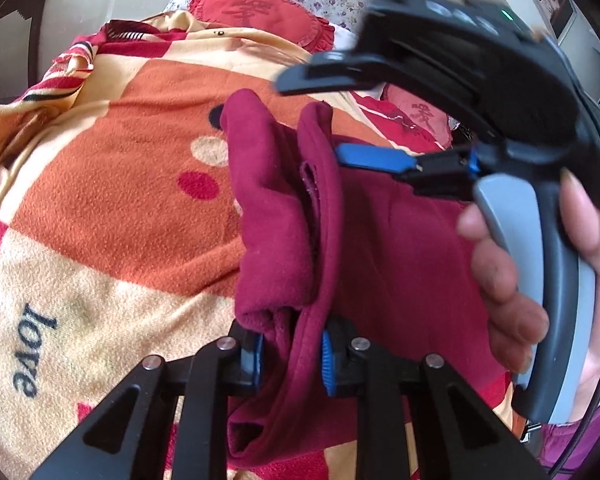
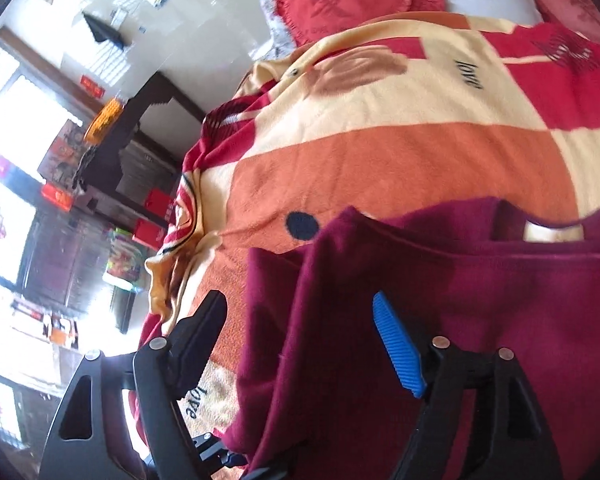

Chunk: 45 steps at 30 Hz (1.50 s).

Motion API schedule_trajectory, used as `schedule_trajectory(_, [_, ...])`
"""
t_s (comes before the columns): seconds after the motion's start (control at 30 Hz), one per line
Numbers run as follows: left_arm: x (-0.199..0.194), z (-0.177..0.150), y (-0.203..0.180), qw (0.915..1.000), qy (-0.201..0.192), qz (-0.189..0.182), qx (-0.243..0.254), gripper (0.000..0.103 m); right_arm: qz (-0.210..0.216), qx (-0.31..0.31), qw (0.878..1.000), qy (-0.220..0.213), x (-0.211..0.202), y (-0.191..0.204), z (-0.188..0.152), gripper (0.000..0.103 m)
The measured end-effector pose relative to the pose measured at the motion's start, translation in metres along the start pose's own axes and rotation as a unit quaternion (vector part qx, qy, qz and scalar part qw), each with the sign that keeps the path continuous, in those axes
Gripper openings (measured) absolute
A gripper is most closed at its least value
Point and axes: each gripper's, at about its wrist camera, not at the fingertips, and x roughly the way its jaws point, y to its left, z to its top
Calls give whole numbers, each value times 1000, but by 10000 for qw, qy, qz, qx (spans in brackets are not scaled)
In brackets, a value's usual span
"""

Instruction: Fold small clothes

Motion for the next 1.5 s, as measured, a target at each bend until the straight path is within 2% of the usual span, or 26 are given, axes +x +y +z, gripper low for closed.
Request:
schedule_trajectory(0.17, [-6, -6, -4, 9999, -45, 32, 88, 22, -272, -420, 9974, 519, 29, 21, 7, 58])
schedule_trajectory(0.3, [-6, -7, -4, 9999, -29, 48, 85, 22, -879, -887, 9876, 949, 56, 32, 4, 57])
schedule_trajectory(0.43, [-5, -8, -2, 10000, 22, 55, 48, 22, -1311, -1279, 9777, 1028, 66, 33, -4, 42])
schedule_trajectory(0.47, [-5, -7, -1, 10000, 34, 46, 53, 22, -1278, -1282, 9788, 955, 63, 31, -5, 40])
schedule_trajectory(0.53, [-5, -10, 1, 9999, 60, 63, 78, 28, -1149, -1225, 9827, 778, 56, 23, -8, 23])
schedule_trajectory(0.57, [-5, -11, 2, 9999, 84, 68, 82, 34, -1053, -1182, 9847, 728, 53, 19, -9, 21])
schedule_trajectory(0.63, [-4, -13, 5, 9999, 146, 45, 22, 54, -844, -1052, 9890, 616, 43, 11, -10, 12])
schedule_trajectory(0.77, [2, -17, 8, 9996, 237, 149, -99, 58, -621, -924, 9929, 408, 26, 3, -12, 6])
schedule_trajectory(0.87, [7, -19, 4, 9987, 395, 280, -126, 53, -539, -928, 9938, 305, 16, 0, -14, 4])
schedule_trajectory(0.93, [6, -18, -4, 9986, 407, 331, 13, 31, -474, -871, 9947, 258, 14, -2, -14, 3])
schedule_trajectory(1.03, [2, -16, -17, 9984, 386, 380, 145, 20, -379, -791, 9960, 172, 7, -4, -15, 3])
schedule_trajectory(1.5, [-20, -15, -81, 9970, 158, 338, 677, 16, -151, -731, 9968, -300, -55, -22, -16, 1])
